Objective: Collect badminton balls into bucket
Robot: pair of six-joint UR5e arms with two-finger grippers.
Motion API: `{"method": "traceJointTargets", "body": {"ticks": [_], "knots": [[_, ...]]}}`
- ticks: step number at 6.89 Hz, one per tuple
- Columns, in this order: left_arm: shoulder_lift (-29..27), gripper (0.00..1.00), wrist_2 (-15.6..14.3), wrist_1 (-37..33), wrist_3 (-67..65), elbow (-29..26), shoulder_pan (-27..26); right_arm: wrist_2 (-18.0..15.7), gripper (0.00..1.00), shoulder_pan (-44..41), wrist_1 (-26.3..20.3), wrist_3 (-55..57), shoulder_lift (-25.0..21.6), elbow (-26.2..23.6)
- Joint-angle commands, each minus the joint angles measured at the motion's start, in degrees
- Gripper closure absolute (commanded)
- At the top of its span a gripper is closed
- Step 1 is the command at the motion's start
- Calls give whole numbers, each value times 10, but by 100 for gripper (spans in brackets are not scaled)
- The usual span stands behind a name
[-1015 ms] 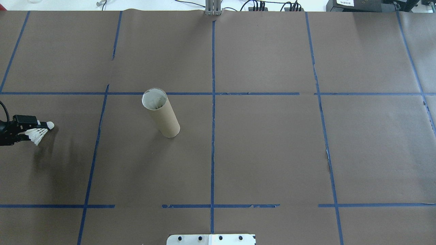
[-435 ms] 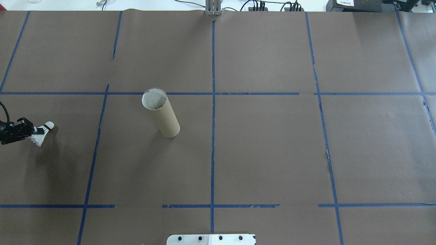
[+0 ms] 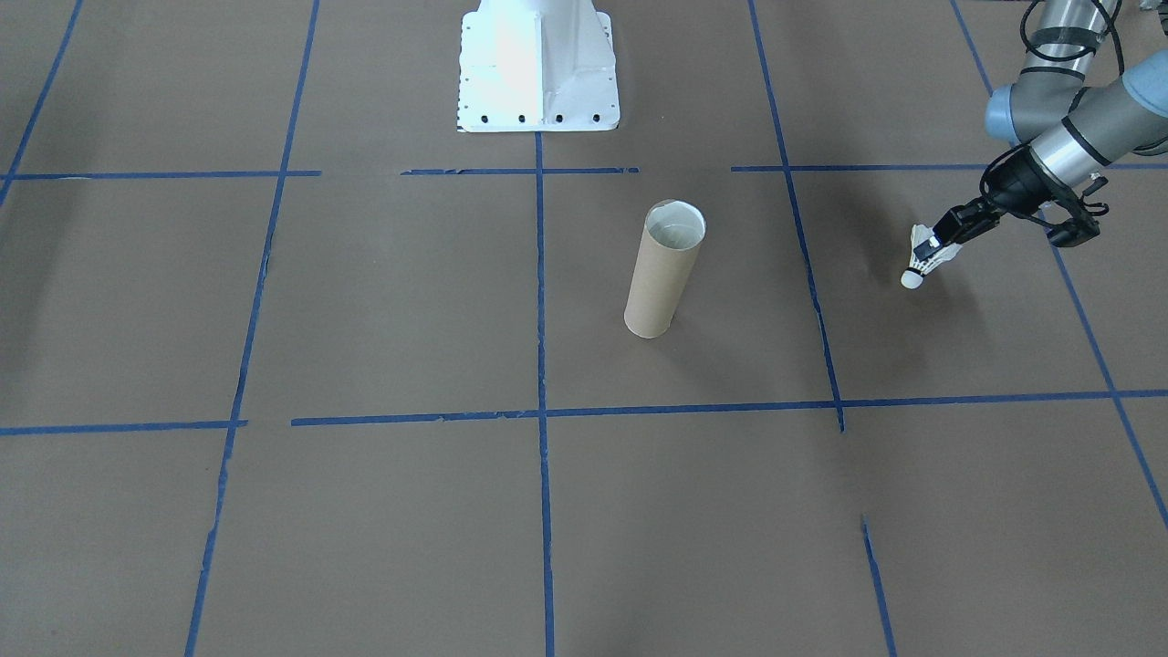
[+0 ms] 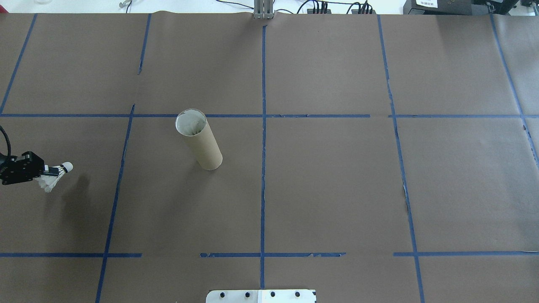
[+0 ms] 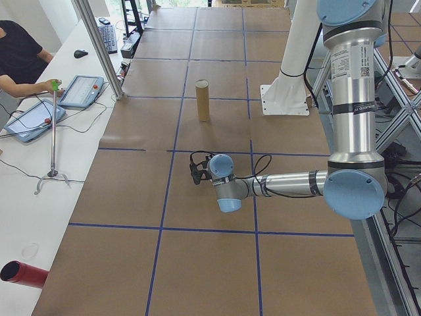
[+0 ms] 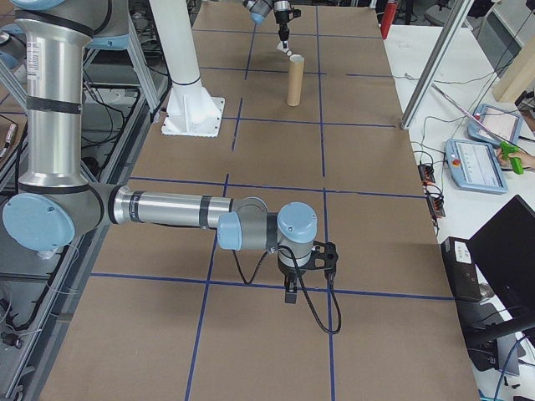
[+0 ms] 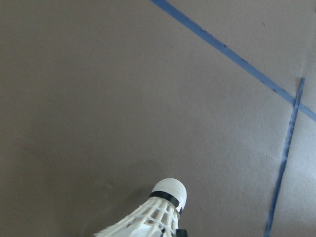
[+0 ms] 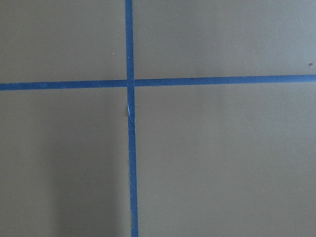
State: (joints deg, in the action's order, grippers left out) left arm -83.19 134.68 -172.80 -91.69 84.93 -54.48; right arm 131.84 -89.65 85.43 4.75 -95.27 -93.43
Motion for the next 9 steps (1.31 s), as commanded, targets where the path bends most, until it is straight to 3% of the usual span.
{"method": "traceJointTargets", "body": {"ticks": [1, 2, 3, 4, 6, 8, 9], "knots": [[-2, 100, 93, 93, -1, 82, -61, 0, 0, 0, 0, 0, 0, 0], [-13, 100, 102, 201, -1, 159, -61, 0, 0, 0, 0, 0, 0, 0], [-43, 100, 101, 254, 2, 194, -57, 0, 0, 0, 0, 1, 0, -1], [-56, 100, 101, 256, 6, 210, -55, 0, 0, 0, 0, 1, 0, -1], [-77, 100, 95, 348, 55, 258, -55, 0, 0, 0, 0, 1, 0, -1], [-107, 100, 36, 472, 148, 305, -53, 0, 0, 0, 0, 0, 0, -1], [-135, 100, 28, 572, 197, 337, -53, 0, 0, 0, 0, 0, -1, -1]]}}
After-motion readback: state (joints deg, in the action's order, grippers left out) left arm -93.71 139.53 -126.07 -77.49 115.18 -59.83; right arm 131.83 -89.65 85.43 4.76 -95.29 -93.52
